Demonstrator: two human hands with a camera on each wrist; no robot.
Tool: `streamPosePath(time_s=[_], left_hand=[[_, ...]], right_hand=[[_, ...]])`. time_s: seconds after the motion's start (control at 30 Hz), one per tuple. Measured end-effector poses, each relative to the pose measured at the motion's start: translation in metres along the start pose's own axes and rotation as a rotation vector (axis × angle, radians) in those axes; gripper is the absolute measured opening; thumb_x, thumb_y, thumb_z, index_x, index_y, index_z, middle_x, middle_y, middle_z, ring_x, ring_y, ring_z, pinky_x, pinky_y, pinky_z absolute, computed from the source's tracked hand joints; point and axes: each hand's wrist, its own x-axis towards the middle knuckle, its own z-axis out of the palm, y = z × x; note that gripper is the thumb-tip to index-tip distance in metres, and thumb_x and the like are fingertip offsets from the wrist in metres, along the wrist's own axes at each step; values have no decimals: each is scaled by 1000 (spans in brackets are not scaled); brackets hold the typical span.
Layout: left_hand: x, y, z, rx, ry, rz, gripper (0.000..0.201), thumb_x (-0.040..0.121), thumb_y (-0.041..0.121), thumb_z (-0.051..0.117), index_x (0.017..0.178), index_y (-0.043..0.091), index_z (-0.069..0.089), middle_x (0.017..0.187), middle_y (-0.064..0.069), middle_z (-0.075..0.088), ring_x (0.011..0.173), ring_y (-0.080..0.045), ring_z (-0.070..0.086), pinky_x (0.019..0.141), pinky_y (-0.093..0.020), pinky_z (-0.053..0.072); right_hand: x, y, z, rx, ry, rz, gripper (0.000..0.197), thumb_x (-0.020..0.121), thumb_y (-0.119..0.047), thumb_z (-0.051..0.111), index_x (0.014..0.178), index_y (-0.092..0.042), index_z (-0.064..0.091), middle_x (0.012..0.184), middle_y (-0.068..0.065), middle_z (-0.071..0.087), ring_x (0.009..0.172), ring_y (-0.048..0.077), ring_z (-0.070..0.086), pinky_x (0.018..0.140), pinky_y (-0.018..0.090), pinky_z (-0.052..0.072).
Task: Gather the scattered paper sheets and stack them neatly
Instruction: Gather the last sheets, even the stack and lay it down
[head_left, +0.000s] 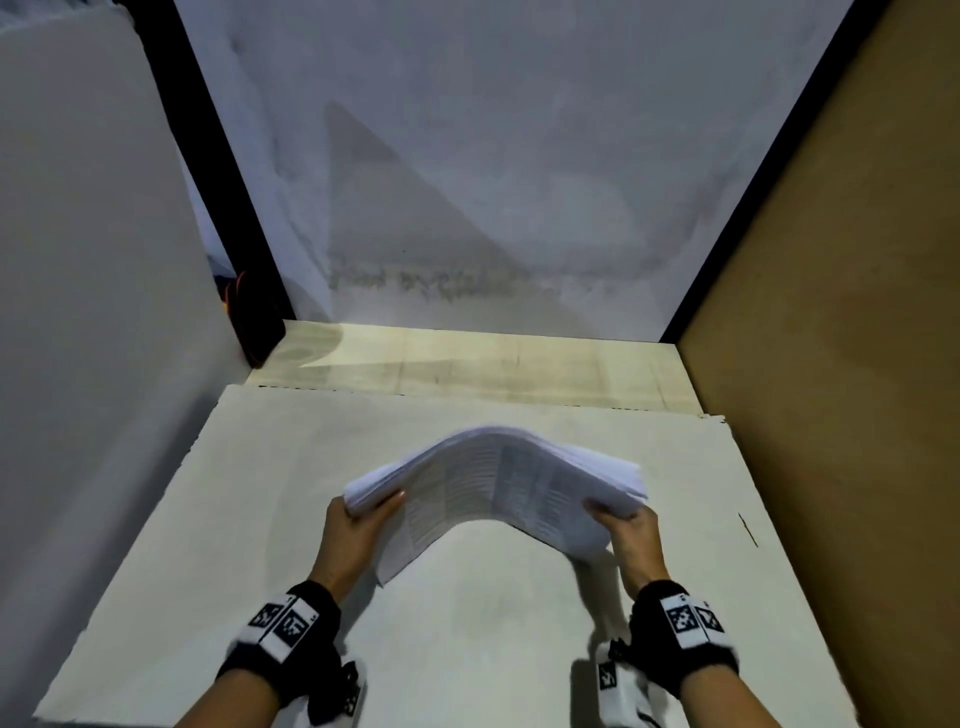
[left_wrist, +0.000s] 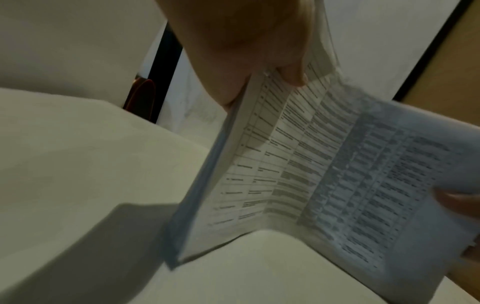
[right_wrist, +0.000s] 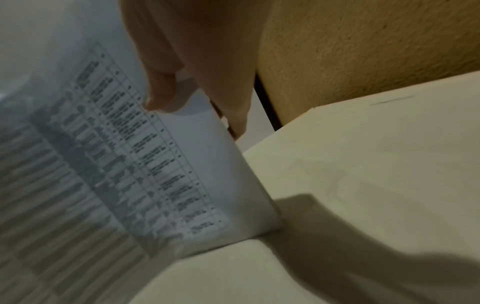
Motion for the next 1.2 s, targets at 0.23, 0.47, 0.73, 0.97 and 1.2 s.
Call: streamPosePath(time_s=[0.23,0.47,0.73,0.97,1.2], left_hand=[[-4,11,-7,2,7,71,24,70,4,75,83,23,67,74,25,72,72,10,64,67,-8,49],[9,31,-23,216,-71,157,30,74,1,72,81,30,68,82,27,70,79,8,63,72,-5,46],[17,80,4,1296,-414,284,67,84,49,54,142,28,28,148,-2,37,139,-19,30,112,-36,22],[-11,63,90,1364,-209,583,88,84,67,20,147,8,1,151,-12,-23,141,-28,-23,111,-51,-6],[-10,64,90,1380,-230,488,85,87,65,17,140,12,-23,154,-9,-23,137,-25,-32,111,-51,-18]], right_hand=[[5,-13,-8,33,-60,-90,24,73,5,70,89,-11,64,76,-10,69,66,0,64,57,8,49],[21,-35,-15,-43,-214,-118,26,74,2,70,93,-15,64,88,-5,67,77,4,61,62,9,49],[33,-21,-19,-85,-325,-39,29,74,7,68,89,-18,64,88,-2,68,80,7,63,65,11,51],[37,-12,-19,-75,-313,-33,29,73,8,68,96,-10,65,88,-1,68,75,6,66,64,8,50],[39,-11,-20,-94,-322,-15,33,72,12,67,103,-1,64,87,2,67,73,4,65,63,9,51]])
